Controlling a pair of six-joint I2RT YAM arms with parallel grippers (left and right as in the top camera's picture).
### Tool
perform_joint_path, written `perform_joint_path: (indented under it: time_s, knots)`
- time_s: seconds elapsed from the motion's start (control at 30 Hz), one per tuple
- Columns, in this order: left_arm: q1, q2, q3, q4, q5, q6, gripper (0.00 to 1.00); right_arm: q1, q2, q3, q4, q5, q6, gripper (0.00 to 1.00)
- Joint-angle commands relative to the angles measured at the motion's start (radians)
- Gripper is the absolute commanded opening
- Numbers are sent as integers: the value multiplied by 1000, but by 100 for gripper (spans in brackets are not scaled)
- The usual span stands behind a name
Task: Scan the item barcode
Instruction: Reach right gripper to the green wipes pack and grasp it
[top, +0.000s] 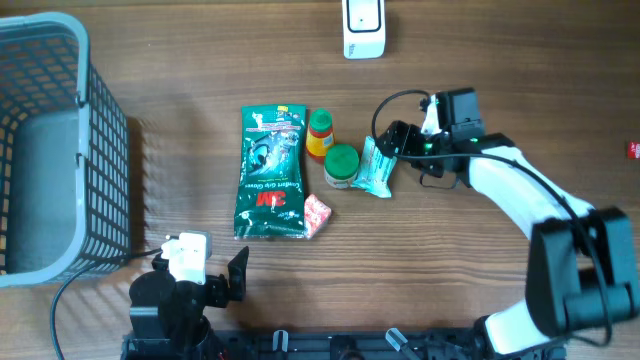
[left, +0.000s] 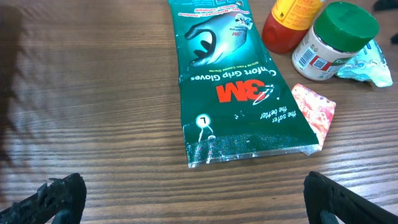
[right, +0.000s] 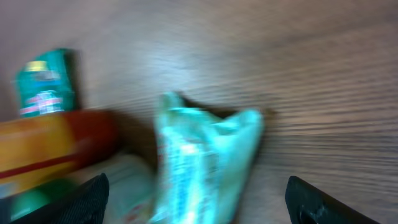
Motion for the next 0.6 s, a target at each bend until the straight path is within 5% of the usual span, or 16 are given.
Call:
perform_joint_path:
  time_s: [0.0,0.23,0.4,0.57]
  knots:
    - [6,-7,-1,-1,12,-6,100,-3,92,-2,-2,38,14,87]
    - [6,-7,-1,-1,12,-6,100,0,206,-2,-16,-87,8,76]
    - [6,-7,-1,-1,12,-6,100,0,218,-3,-95,-85,-129,66]
    - [6,-7,-1,-1,12,-6,100,0,218,-5,-165,-61,-172,66]
